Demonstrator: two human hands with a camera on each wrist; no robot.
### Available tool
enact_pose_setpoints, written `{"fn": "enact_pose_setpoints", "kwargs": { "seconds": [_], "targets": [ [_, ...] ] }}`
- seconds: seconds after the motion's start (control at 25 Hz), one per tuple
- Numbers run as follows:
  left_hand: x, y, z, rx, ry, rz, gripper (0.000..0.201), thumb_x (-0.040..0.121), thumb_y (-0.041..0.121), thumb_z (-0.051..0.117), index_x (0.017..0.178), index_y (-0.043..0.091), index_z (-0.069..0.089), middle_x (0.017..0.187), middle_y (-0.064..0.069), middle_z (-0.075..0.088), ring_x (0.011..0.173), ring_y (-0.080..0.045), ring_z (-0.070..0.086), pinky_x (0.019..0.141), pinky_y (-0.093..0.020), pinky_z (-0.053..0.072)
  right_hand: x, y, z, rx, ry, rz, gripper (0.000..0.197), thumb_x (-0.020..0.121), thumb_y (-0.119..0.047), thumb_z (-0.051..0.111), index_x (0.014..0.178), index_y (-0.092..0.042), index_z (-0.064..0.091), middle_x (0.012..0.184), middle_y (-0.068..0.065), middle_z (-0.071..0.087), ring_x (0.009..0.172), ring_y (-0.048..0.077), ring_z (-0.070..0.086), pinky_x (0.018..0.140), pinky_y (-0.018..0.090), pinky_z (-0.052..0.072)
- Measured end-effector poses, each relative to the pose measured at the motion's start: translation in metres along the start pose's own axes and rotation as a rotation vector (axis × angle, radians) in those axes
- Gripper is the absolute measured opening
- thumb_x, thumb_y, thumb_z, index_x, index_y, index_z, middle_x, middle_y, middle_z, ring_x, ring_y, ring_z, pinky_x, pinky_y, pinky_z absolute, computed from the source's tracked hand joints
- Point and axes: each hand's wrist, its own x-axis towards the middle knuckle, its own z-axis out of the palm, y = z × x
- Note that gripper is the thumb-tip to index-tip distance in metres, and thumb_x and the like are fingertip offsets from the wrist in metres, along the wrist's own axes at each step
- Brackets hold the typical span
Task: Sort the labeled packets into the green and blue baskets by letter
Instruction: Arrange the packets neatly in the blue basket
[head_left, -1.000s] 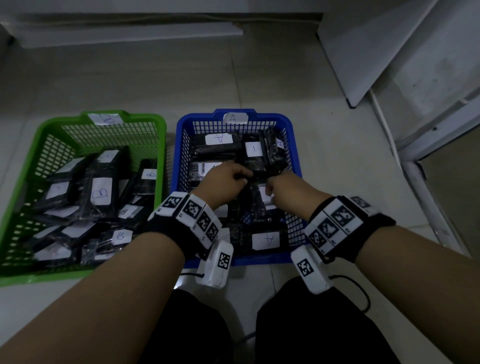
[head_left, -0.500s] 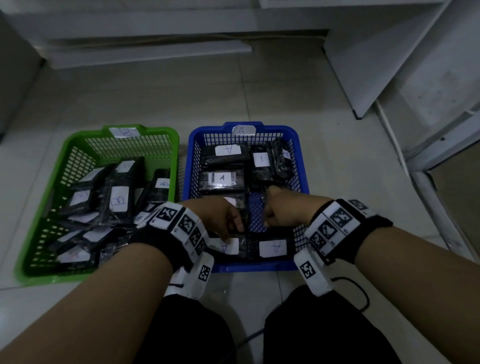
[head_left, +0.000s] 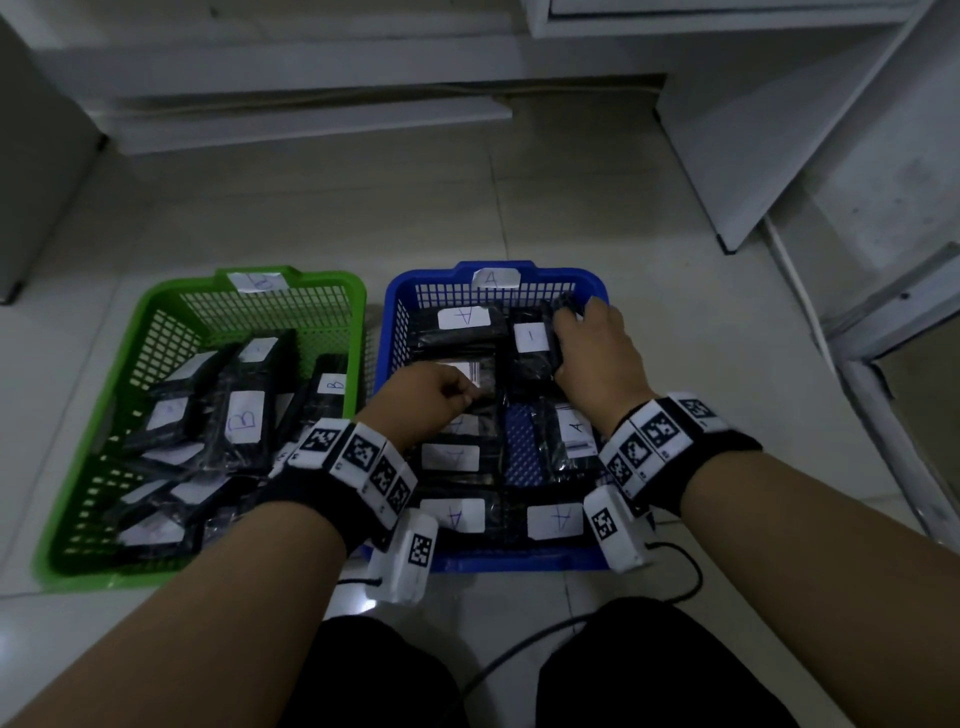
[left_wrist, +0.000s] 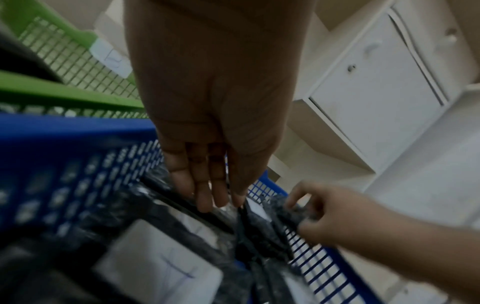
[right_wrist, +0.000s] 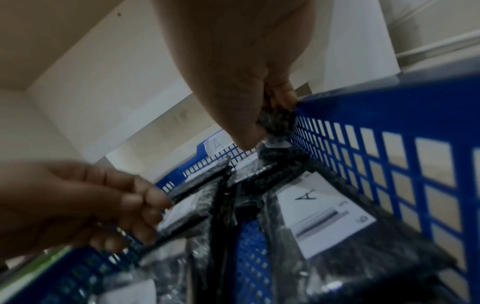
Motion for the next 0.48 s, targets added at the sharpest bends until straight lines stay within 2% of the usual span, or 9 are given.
{"fn": "enact_pose_setpoints", "kwargs": {
  "seconds": [0.12,0.2,0.28,0.36,0.44,0.48],
  "targets": [
    [0.0,-0.002,-0.001,-0.041,0.009,-0.012,0.019,0.092,0.019,0.057,0.105,0.017,0.071,0.112,0.003,0.069,0.099,-0.011,0.062,0.084,-0.018,0.043,-0.011,-0.006,-0.017,0.085,0.154,-0.046,0.038,0.076,-0.004,0.06,0.113,-0.005,0.053,0.113,0.016,0.048,0.107,0.031,0.045,0.067,0.029,0.036],
    [-0.001,-0.001,0.0,-0.133,0.023,-0.033,0.019,0.092,0.017,0.057,0.107,0.018,0.07,0.107,0.001,0.069,0.087,-0.008,0.062,0.079,-0.02,0.046,-0.031,-0.016,-0.022,0.141,0.158,-0.14,0.03,0.074,-0.006,0.062,0.103,-0.007,0.055,0.104,0.012,0.048,0.098,0.025,0.046,0.065,0.027,0.035],
    [0.0,0.003,0.003,-0.256,0.008,-0.054,0.022,0.093,0.014,0.053,0.111,0.017,0.066,0.106,-0.003,0.07,0.082,-0.01,0.065,0.074,-0.025,0.051,-0.052,-0.026,-0.02,0.151,0.029,-0.251,0.025,0.074,-0.008,0.062,0.099,-0.007,0.055,0.101,0.01,0.047,0.094,0.023,0.047,0.064,0.027,0.036],
    [-0.002,0.009,0.006,-0.336,-0.042,-0.053,0.028,0.093,0.006,0.048,0.116,0.015,0.063,0.111,-0.006,0.069,0.09,-0.015,0.068,0.076,-0.029,0.054,-0.058,-0.03,-0.016,0.072,-0.115,-0.316,0.027,0.075,-0.006,0.062,0.102,-0.007,0.054,0.106,0.011,0.047,0.098,0.026,0.049,0.066,0.028,0.036],
    [-0.005,0.013,0.007,-0.263,-0.091,-0.01,0.036,0.091,0.001,0.047,0.119,0.016,0.063,0.116,-0.004,0.067,0.1,-0.016,0.066,0.083,-0.029,0.052,-0.05,-0.032,-0.014,-0.006,-0.285,-0.368,0.03,0.079,-0.007,0.064,0.108,-0.008,0.056,0.113,0.012,0.049,0.102,0.027,0.051,0.069,0.026,0.036],
    [-0.006,0.014,0.007,-0.167,-0.111,0.031,0.038,0.091,0.001,0.047,0.121,0.018,0.064,0.119,-0.002,0.066,0.107,-0.016,0.063,0.089,-0.027,0.048,-0.045,-0.033,-0.013,-0.011,-0.428,-0.388,0.031,0.081,-0.009,0.064,0.112,-0.009,0.059,0.116,0.011,0.053,0.103,0.026,0.054,0.071,0.025,0.038]
  ]
}}
